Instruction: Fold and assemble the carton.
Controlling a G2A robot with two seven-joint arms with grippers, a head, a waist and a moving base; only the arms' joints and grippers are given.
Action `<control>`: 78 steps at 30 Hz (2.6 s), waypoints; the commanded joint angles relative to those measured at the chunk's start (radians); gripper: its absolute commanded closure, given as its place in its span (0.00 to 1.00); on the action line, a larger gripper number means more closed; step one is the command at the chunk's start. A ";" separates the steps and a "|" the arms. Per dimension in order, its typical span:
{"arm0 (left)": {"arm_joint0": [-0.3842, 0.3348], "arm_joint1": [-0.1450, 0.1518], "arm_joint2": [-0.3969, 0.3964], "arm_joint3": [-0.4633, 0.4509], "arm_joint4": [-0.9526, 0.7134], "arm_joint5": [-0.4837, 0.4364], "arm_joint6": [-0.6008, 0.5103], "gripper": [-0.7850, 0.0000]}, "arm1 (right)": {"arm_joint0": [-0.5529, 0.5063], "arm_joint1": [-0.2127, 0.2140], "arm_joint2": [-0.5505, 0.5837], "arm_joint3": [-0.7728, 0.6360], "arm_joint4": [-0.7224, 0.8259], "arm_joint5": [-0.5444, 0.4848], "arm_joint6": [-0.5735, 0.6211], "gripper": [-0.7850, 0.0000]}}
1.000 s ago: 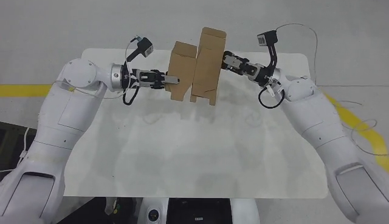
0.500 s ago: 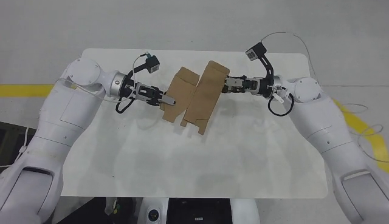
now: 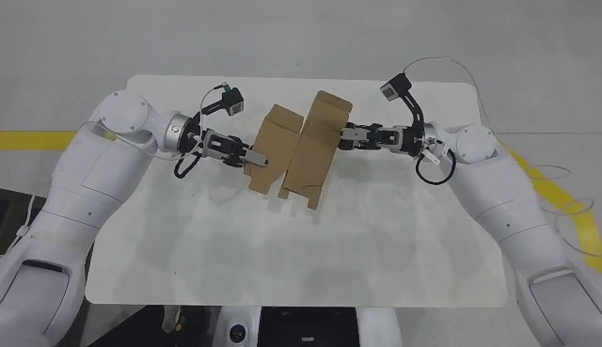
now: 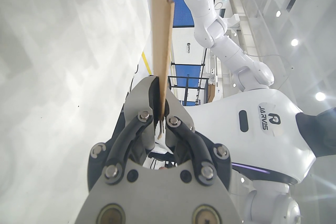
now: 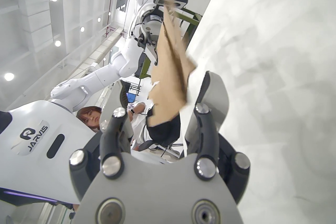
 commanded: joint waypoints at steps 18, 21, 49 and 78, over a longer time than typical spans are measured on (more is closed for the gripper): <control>0.009 0.043 0.041 -0.057 -0.086 0.010 0.000 1.00 | 0.021 -0.007 -0.060 -0.058 -0.097 -0.085 -0.085 0.40; 0.012 0.048 0.055 -0.075 -0.094 0.009 0.000 1.00 | 0.036 -0.007 -0.082 -0.054 -0.091 -0.078 -0.078 0.52; -0.029 0.086 0.093 -0.037 -0.197 -0.035 0.000 0.00 | 0.027 0.023 -0.091 -0.060 0.144 0.017 0.017 1.00; 0.092 0.058 -0.005 -0.088 -0.136 0.017 0.422 0.00 | -0.101 0.009 0.003 -0.135 -0.164 0.005 -0.431 1.00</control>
